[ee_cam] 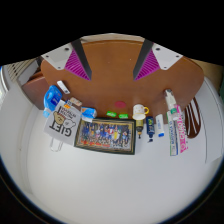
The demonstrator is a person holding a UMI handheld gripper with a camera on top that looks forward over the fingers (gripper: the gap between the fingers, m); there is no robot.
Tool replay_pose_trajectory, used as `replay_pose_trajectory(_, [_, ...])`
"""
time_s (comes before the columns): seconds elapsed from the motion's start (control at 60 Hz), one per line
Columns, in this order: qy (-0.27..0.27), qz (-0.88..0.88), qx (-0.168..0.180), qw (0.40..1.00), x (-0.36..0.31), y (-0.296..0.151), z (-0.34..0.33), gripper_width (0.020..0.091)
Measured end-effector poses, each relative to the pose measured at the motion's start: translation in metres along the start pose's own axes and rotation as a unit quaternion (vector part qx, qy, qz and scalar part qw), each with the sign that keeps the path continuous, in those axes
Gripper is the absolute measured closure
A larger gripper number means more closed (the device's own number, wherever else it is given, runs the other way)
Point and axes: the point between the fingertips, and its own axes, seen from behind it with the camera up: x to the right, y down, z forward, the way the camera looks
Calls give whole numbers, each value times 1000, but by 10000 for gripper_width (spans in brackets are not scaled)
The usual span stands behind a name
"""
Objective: Pour water
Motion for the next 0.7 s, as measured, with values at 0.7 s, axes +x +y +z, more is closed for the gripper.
replay_pose_trajectory(0.7, [-118, 16, 6, 993, -289, -11, 88, 247])
